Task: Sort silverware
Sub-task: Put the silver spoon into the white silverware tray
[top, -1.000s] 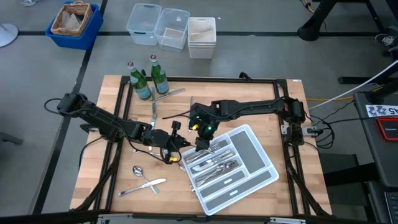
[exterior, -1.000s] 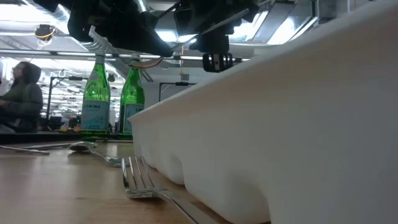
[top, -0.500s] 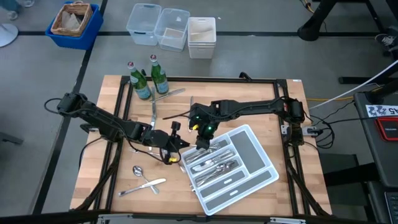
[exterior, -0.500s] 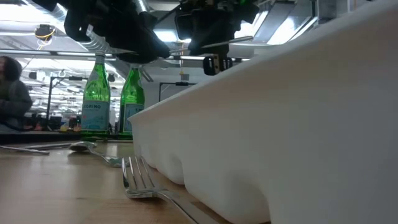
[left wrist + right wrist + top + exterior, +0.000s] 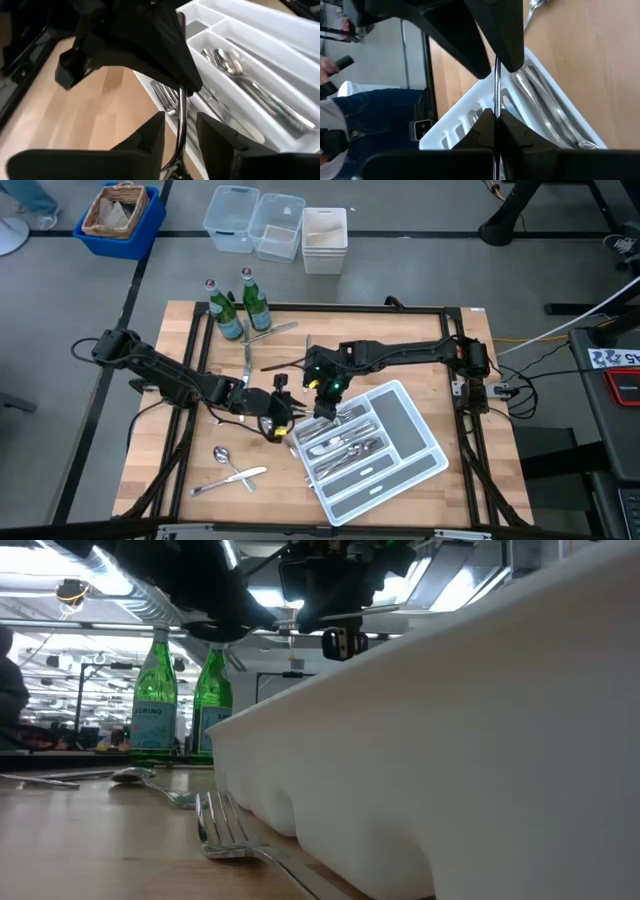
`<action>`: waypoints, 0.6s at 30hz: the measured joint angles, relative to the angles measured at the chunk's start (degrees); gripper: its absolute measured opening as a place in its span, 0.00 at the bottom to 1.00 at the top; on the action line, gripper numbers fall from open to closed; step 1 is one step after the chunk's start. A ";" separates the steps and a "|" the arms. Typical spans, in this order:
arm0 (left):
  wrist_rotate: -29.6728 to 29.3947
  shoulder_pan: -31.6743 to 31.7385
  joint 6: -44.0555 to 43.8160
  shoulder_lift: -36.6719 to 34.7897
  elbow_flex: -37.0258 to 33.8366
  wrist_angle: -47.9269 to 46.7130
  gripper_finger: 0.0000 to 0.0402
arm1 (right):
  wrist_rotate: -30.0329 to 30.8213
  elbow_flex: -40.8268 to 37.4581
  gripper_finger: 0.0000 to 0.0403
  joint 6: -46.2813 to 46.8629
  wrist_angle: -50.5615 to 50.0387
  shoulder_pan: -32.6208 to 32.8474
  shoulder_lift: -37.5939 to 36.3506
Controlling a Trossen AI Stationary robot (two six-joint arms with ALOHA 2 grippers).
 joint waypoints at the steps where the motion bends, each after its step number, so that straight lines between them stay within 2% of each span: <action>1: -0.23 0.00 -0.73 0.00 0.00 0.32 0.28 | 0.65 0.00 0.02 -0.05 -0.02 0.00 -0.02; 8: -6.80 0.00 -9.03 -1.48 0.00 5.47 0.29 | 5.78 0.00 0.02 0.22 -0.22 -0.92 -0.04; 14: -10.30 -0.02 -12.89 -7.51 0.00 1.75 0.25 | 6.52 0.00 0.02 1.40 -1.10 -3.25 -0.09; 18: -10.89 -0.02 -18.63 -12.34 0.00 -2.84 0.23 | 7.68 0.00 0.02 1.47 -1.63 -5.14 -0.09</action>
